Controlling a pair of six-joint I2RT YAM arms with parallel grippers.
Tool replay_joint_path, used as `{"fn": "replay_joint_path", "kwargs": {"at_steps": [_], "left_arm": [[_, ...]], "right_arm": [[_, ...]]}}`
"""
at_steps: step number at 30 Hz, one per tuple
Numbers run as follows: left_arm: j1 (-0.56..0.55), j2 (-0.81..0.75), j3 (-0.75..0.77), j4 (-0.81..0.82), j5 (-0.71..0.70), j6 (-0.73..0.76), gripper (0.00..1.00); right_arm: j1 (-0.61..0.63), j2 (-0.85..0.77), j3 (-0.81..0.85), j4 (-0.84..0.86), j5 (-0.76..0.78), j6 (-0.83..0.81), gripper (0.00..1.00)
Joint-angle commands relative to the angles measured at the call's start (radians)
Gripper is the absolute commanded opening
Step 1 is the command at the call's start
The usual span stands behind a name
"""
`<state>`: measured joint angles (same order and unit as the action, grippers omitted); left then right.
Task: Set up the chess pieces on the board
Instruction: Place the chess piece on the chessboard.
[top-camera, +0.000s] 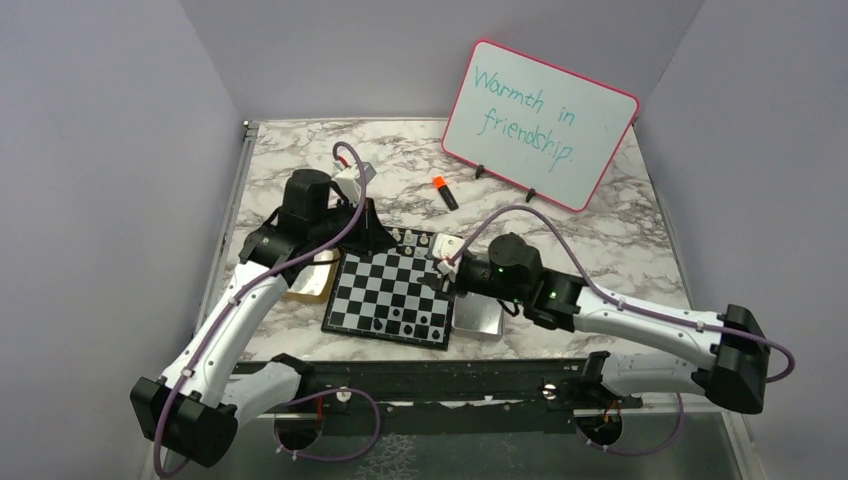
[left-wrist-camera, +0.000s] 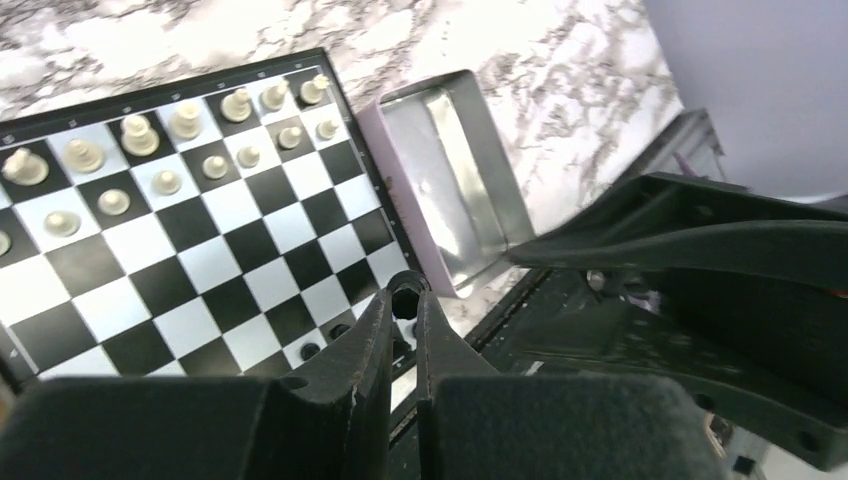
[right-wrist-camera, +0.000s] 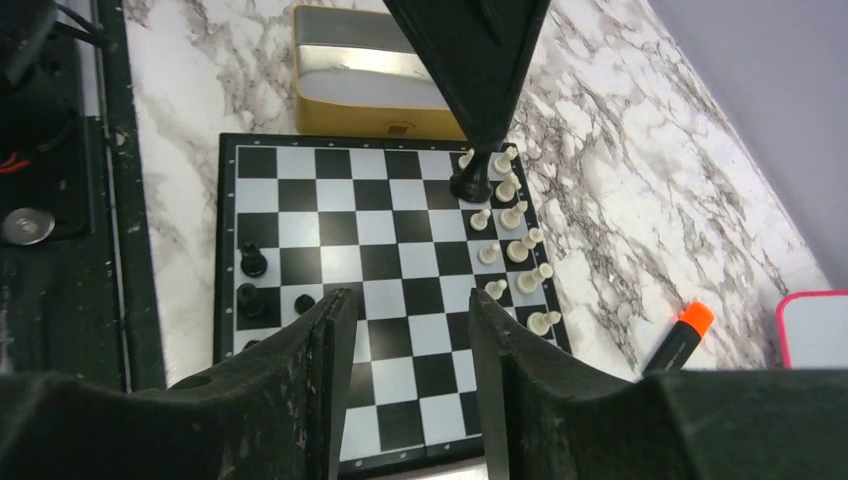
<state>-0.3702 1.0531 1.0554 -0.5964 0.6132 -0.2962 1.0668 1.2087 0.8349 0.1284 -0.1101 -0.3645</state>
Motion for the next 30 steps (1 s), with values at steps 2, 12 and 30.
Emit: {"fn": "replay_joint_path", "kwargs": {"at_steps": [2, 12, 30], "left_arm": [[-0.077, -0.07, -0.04, -0.042, -0.329, -0.096, 0.0], [-0.2, -0.18, -0.242, -0.06, -0.669, -0.326, 0.0], [-0.216, -0.205, -0.447, -0.134, -0.93, -0.641, 0.0]], "right_arm": [[0.002, -0.177, -0.102, 0.02, -0.014, 0.117, 0.55], [0.002, -0.358, -0.123, -0.096, 0.069, 0.165, 0.6], [0.002, -0.402, -0.161, -0.092, 0.086, 0.23, 0.61]]}}
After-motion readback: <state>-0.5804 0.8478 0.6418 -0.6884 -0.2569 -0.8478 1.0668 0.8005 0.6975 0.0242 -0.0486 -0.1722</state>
